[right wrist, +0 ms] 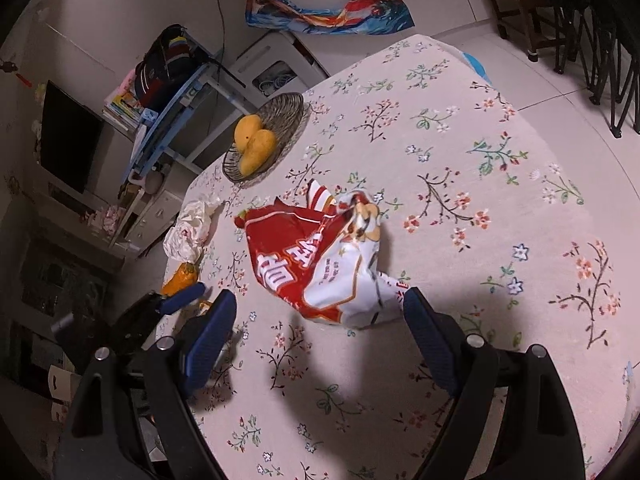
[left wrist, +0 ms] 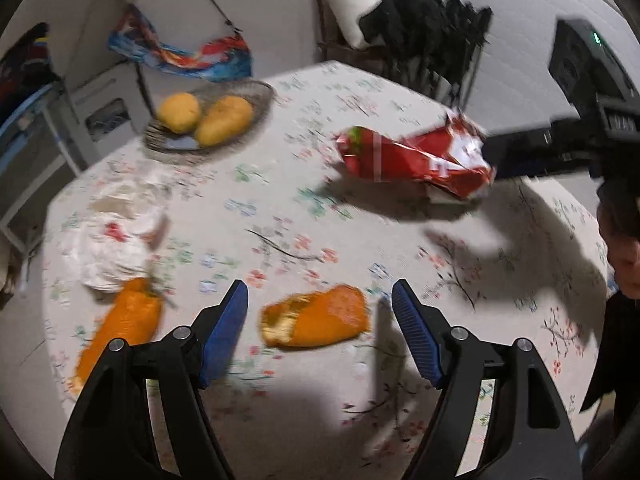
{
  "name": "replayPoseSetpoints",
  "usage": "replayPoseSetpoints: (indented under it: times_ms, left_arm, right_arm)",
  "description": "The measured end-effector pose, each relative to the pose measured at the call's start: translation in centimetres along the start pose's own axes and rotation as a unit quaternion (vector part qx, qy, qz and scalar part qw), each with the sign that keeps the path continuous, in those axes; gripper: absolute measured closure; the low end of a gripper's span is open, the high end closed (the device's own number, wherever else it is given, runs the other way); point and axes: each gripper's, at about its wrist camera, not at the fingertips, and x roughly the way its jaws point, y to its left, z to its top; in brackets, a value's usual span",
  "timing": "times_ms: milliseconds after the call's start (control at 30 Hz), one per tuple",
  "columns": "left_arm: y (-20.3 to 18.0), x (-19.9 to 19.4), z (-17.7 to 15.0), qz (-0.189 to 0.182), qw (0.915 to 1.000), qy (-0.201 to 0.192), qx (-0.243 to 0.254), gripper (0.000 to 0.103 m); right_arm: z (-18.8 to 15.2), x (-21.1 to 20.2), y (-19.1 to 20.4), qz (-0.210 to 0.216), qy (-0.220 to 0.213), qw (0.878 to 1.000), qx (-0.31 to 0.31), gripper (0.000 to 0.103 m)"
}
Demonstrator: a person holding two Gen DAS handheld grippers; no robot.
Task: Collect trash
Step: 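Grasp the red chip bag with the right tool while the left tool grasps an orange bread piece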
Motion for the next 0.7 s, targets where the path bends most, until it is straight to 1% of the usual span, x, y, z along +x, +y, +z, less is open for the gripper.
replayPoseSetpoints:
  times_ms: [67, 100, 233, 267, 300, 333, 400, 500, 533, 700]
  left_arm:
    - [-0.7, 0.1, -0.2, -0.003, 0.9998, 0.009, 0.017, 0.032]
    - [-0.9, 0.0, -0.2, -0.015, 0.9997, 0.016, 0.015, 0.032]
    - [-0.4, -1.0, -0.8, -0.059, 0.9974, 0.033, -0.026, 0.032]
    - [-0.1, -1.4, -1.1, -0.079, 0.9952, 0.037, -0.045, 0.035]
    - [0.0, -1.7, -1.5, -0.091, 0.9934, 0.041, -0.057, 0.036]
    - [-0.1, -1.9, -1.7, -0.100, 0.9920, 0.044, -0.063, 0.037]
    - [-0.6, -2.2, -2.0, -0.089, 0.9932, 0.042, -0.061, 0.037]
    - [-1.3, -2.0, -1.9, -0.057, 0.9964, 0.037, -0.051, 0.037]
    - [-1.5, -1.9, -1.8, -0.042, 0.9975, 0.034, -0.045, 0.037]
    - [-1.8, -1.4, -1.3, -0.014, 0.9989, 0.029, -0.036, 0.037]
  right_arm:
    - [0.0, 0.0, 0.1, 0.001, -0.003, 1.000, -0.001, 0.021]
    - [0.0, 0.0, 0.0, 0.002, -0.005, 1.000, 0.001, 0.021]
    - [0.1, -0.2, -0.2, 0.005, -0.012, 1.000, 0.009, 0.021]
    - [0.2, -0.1, -0.3, 0.007, -0.012, 1.000, 0.011, 0.023]
    - [0.2, -0.1, -0.2, 0.011, -0.010, 1.000, 0.010, 0.027]
    - [0.1, 0.0, -0.1, 0.011, -0.008, 1.000, 0.008, 0.028]
    - [0.1, -0.1, 0.4, 0.011, -0.009, 1.000, -0.002, 0.030]
    - [0.0, -0.3, 0.6, 0.008, -0.012, 1.000, -0.010, 0.032]
    - [0.0, -0.3, 0.4, 0.008, -0.013, 1.000, -0.007, 0.032]
    - [0.4, -0.1, -0.7, 0.009, -0.015, 1.000, 0.013, 0.032]
